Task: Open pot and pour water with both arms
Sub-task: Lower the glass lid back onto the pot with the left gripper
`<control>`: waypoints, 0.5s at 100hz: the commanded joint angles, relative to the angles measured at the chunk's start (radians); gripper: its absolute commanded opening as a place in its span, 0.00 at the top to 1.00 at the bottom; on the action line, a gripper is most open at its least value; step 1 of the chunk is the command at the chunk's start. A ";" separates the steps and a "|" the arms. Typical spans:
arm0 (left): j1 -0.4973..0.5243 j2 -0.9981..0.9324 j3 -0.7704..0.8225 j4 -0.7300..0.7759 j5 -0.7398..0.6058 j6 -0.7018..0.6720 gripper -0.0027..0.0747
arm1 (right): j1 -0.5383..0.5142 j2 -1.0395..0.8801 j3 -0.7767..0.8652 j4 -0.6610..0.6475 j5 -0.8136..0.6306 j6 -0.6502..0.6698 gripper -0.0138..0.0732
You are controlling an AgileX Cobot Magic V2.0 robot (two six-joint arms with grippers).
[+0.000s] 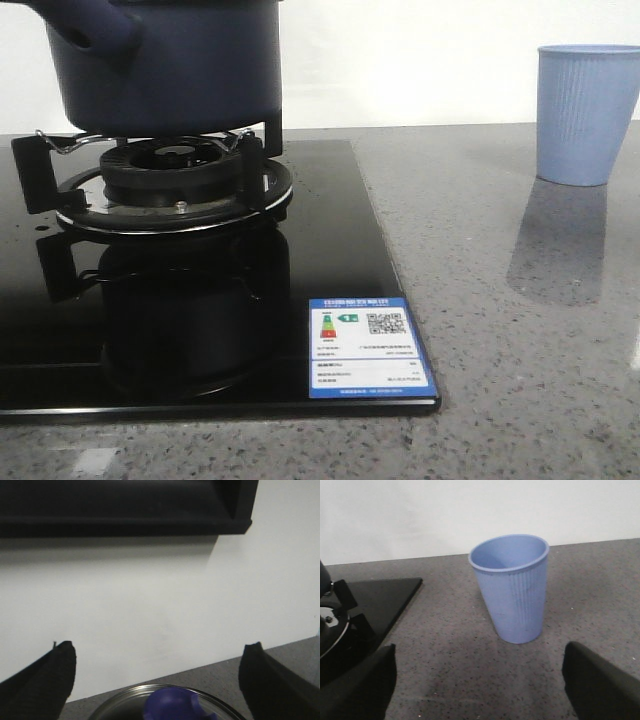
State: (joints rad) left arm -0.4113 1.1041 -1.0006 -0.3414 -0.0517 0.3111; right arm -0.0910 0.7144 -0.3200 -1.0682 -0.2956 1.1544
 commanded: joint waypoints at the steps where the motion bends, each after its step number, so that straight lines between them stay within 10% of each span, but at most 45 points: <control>1: 0.050 -0.066 -0.031 0.009 0.004 0.001 0.24 | -0.005 -0.006 -0.039 0.004 -0.062 -0.002 0.28; 22: 0.180 -0.168 -0.022 0.018 0.175 0.001 0.80 | -0.005 -0.006 -0.087 -0.025 -0.066 -0.002 0.93; 28: 0.197 -0.203 0.003 0.035 0.180 0.001 1.00 | -0.005 -0.008 -0.097 -0.053 -0.071 -0.002 0.92; 50: 0.201 -0.399 0.264 0.058 0.018 0.001 0.99 | -0.005 -0.096 -0.047 -0.074 -0.015 -0.002 0.92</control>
State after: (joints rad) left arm -0.2127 0.7896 -0.8187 -0.2812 0.1099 0.3111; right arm -0.0910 0.6666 -0.3674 -1.1462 -0.3189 1.1544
